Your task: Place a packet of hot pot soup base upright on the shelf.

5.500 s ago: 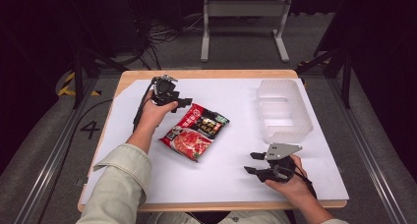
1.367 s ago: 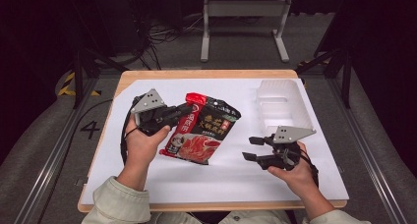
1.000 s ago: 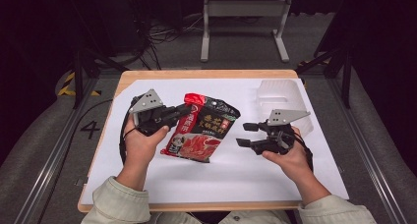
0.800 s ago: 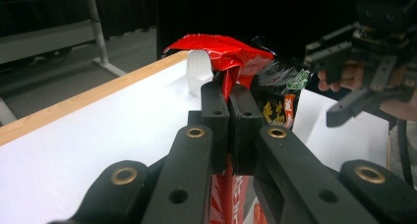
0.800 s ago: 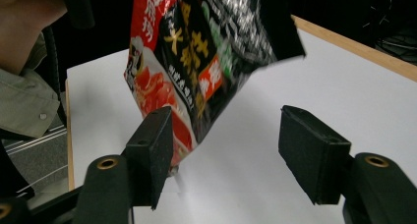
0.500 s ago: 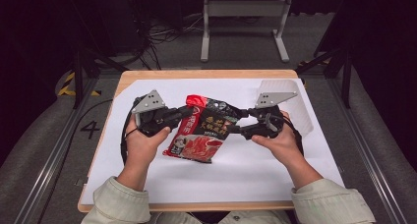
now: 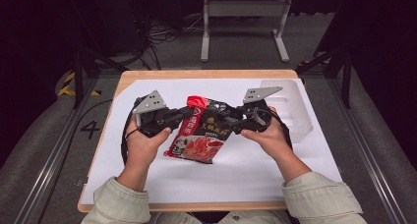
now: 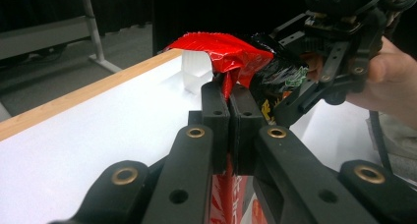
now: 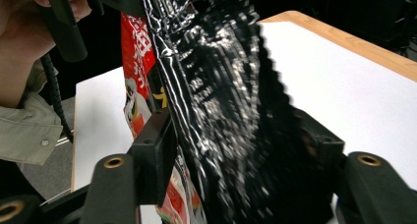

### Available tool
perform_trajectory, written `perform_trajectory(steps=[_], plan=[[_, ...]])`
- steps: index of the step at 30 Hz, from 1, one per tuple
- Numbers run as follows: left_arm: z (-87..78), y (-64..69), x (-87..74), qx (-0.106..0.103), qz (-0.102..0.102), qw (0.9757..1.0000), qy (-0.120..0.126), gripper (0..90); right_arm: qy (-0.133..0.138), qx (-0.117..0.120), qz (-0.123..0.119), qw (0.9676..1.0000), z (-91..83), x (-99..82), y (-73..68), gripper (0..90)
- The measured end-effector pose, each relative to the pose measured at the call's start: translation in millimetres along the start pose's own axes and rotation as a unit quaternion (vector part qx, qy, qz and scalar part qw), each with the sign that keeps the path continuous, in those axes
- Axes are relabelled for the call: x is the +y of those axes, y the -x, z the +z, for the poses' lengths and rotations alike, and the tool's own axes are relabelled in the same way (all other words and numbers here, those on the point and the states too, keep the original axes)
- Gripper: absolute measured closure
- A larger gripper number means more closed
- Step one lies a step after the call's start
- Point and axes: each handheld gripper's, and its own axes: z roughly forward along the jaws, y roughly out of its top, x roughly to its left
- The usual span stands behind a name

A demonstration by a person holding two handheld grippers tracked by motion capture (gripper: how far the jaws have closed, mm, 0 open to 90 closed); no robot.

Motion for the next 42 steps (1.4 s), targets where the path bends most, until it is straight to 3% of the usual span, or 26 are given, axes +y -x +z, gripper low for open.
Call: perform_trajectory(steps=[6,11,14,21,30,34,37,42], plan=[[0.4,1.9,0.4,-0.001,0.001,1.0000,-0.002,87.7,-0.006,0.016,-0.008,0.9998,4.4,1.9,-0.6,53.3],[0.5,1.9,0.4,-0.001,0.001,1.0000,-0.005,87.7,-0.009,0.033,-0.013,0.9993,3.9,2.9,-0.8,69.8],[0.4,1.2,0.3,0.000,0.002,1.0000,-0.005,87.8,-0.014,0.045,-0.011,0.9988,3.7,3.8,0.2,73.5],[0.0,1.1,0.3,-0.001,0.000,1.0000,-0.003,87.6,-0.016,0.023,-0.030,0.9992,1.6,6.7,-4.5,78.1],[-0.7,-1.8,-0.1,-0.005,-0.017,0.9996,-0.023,81.6,-0.008,0.018,-0.016,0.9997,-1.5,7.7,-5.8,83.1],[-1.3,-4.0,0.2,-0.010,-0.027,0.9993,-0.025,66.2,-0.014,0.009,-0.014,0.9998,-4.2,10.0,-4.5,84.1],[-2.3,-5.9,0.2,-0.011,-0.022,0.9991,-0.034,55.0,-0.012,0.003,-0.013,0.9998,-8.7,11.8,-2.4,84.2],[-5.5,-10.6,0.0,-0.012,-0.015,0.9989,-0.043,49.0,-0.012,-0.013,-0.018,0.9997,-21.8,19.4,0.5,84.1]])
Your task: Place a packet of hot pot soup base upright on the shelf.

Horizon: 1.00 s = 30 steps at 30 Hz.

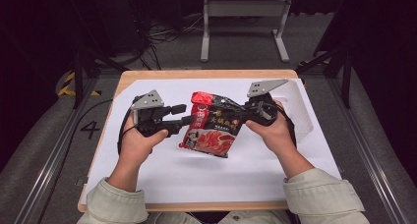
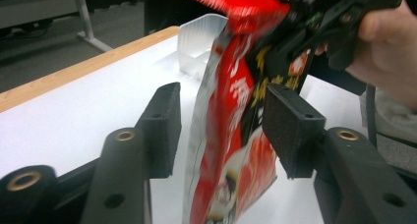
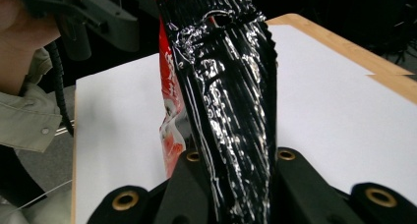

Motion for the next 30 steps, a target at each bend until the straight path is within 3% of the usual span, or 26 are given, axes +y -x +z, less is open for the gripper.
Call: perform_trajectory(steps=[1,9,18,25,30], plan=[[-0.8,-1.1,-1.1,-0.004,-0.010,0.9999,0.001,47.6,0.000,-0.004,-0.001,1.0000,-3.8,2.2,1.2,84.1],[-4.4,-7.3,-4.1,0.000,-0.007,0.9999,-0.012,41.9,-0.001,-0.041,-0.006,0.9992,-30.3,16.3,12.0,83.8],[-7.7,-14.6,-8.0,0.024,-0.004,0.9994,-0.024,34.2,-0.004,-0.082,-0.009,0.9966,-54.5,28.2,26.3,83.8],[-9.3,-19.0,-12.4,0.046,0.006,0.9983,-0.035,28.6,-0.006,-0.114,-0.010,0.9934,-71.5,35.3,40.8,83.7],[-10.0,-22.1,-16.6,0.051,-0.003,0.9979,-0.039,24.4,-0.013,-0.140,-0.008,0.9901,-82.7,39.0,53.2,83.7]])
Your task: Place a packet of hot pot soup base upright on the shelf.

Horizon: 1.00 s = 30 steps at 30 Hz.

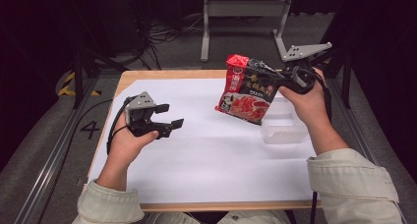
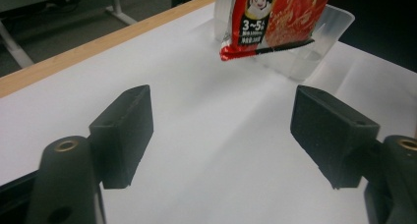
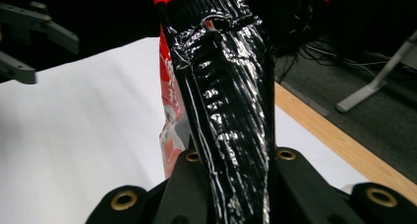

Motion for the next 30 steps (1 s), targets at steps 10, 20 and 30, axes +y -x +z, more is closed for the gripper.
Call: perform_trajectory(steps=[10,20,30], plan=[[-6.2,-4.2,-6.2,0.012,-0.009,0.9999,0.001,21.0,-0.014,-0.041,-0.009,0.9990,-16.8,1.2,24.1,83.5],[-7.6,-5.1,-7.4,0.014,-0.009,0.9999,0.001,20.3,-0.027,-0.076,-0.008,0.9967,-25.0,-0.2,47.7,83.4],[-9.1,-5.4,-7.9,0.006,-0.009,0.9999,0.006,18.3,-0.032,-0.102,-0.013,0.9942,-25.9,-1.8,65.0,83.2]])
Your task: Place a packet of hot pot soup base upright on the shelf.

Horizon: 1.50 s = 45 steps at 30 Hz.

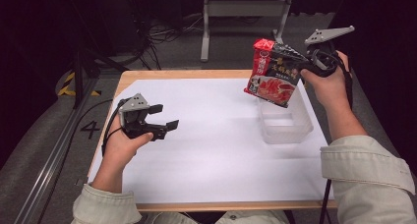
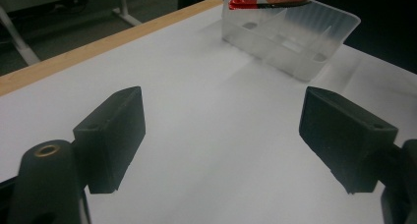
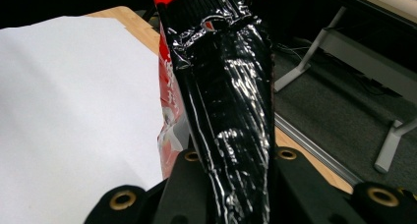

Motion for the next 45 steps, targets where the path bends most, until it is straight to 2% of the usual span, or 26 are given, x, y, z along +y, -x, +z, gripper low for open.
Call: perform_trajectory(steps=[11,14,17,22,26,31,41,45], plan=[[-4.1,0.7,-5.2,-0.001,-0.001,1.0000,0.001,18.0,0.005,-0.009,0.001,0.9999,3.1,-6.3,19.2,83.0],[-6.8,1.0,-8.5,0.008,0.001,1.0000,0.000,17.8,0.003,-0.011,0.002,0.9999,4.5,-8.8,25.5,83.0],[-10.4,2.8,-12.5,0.011,-0.009,0.9999,0.004,17.6,0.004,-0.009,0.000,0.9999,6.4,-11.4,32.0,83.0],[-15.2,2.7,-15.6,0.017,-0.004,0.9998,0.005,18.0,0.003,-0.010,-0.003,0.9999,10.8,-16.0,40.1,83.0],[-19.1,2.0,-19.4,0.022,-0.009,0.9997,0.005,17.9,0.003,-0.010,0.000,0.9999,15.5,-20.1,46.6,83.0],[-22.1,0.1,-23.0,0.027,-0.014,0.9995,0.004,17.9,0.000,-0.010,-0.009,0.9999,21.2,-22.7,49.3,83.0],[-20.5,-1.0,-24.1,0.023,-0.017,0.9996,0.001,17.9,-0.009,-0.014,-0.019,0.9997,30.5,-30.5,56.0,83.1],[-20.9,-0.9,-24.1,0.020,-0.018,0.9996,0.001,18.5,-0.007,-0.007,-0.019,0.9998,33.0,-34.9,57.4,83.2]])
